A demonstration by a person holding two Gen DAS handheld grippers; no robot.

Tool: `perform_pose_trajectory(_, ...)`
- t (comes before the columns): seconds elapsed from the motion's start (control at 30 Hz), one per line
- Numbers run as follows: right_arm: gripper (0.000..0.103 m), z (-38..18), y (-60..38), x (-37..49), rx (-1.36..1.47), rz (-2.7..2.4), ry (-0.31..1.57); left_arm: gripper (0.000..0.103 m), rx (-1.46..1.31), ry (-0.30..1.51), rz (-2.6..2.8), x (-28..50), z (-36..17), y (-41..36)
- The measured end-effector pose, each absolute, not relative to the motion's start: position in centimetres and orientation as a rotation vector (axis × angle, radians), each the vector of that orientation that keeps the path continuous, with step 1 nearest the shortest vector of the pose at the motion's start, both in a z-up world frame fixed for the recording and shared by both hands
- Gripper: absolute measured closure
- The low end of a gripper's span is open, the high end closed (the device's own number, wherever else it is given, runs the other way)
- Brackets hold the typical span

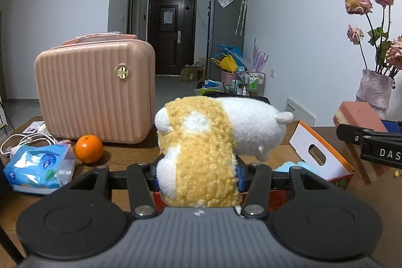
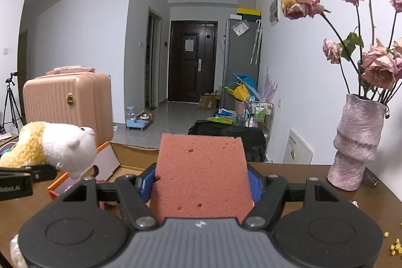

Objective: Organize soft objects
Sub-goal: 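Carry the plush animal and pink sponge over the cardboard box with both tools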

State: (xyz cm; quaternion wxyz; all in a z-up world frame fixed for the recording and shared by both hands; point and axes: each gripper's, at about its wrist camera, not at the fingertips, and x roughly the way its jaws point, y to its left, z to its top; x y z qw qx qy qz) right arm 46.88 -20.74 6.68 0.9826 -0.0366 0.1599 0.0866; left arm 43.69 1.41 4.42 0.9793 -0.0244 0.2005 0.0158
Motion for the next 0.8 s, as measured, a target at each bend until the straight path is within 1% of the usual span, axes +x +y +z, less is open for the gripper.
perform_pose_trajectory(0.4, 0.034, 6.1, -20.0, 52.6, -0.083, 0.175, 0.37, 0.052, -0.055, 0.403, 0.021, 48.9, 4.2, -0.4)
perform_pose_trajectory(0.8, 0.034, 3.3, -19.3, 55.5, -0.101, 0.172, 0.439, 0.052, -0.036, 0.428, 0.03, 53.3, 3.1, -1.2)
